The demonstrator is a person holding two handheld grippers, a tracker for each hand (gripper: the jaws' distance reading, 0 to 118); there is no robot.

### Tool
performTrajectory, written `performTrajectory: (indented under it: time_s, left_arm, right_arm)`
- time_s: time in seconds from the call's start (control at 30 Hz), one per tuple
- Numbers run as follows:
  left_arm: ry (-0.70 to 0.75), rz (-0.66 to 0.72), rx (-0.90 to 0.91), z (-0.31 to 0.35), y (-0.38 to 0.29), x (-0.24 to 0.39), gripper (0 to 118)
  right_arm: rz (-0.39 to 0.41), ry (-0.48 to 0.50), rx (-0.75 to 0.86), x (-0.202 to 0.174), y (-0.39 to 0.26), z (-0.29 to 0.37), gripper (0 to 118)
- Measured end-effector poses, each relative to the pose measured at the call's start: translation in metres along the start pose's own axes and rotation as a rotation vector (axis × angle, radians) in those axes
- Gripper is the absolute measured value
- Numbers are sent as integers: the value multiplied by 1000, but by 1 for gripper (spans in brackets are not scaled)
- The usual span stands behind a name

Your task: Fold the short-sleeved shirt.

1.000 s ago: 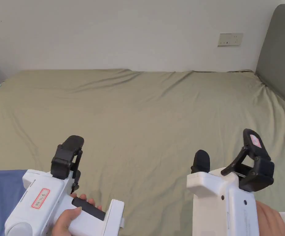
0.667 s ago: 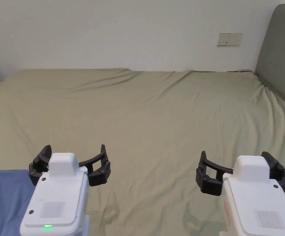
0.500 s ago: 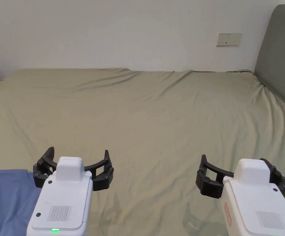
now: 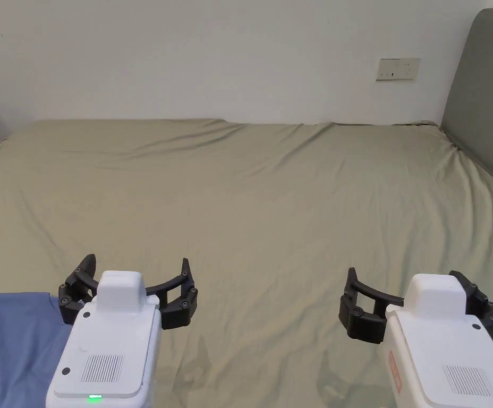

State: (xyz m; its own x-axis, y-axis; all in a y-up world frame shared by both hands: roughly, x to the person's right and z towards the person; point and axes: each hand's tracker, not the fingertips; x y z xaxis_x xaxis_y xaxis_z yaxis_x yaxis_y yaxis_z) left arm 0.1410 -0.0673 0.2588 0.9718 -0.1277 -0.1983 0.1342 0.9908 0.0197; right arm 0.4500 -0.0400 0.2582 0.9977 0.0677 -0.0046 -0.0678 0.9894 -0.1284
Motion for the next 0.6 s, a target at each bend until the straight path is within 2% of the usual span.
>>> performTrajectory:
  time_s: [0.6]
  left_arm:
    - [12, 10, 16, 0, 4, 0, 118]
  right_arm:
    - [9, 5, 7, 1, 3, 3, 118]
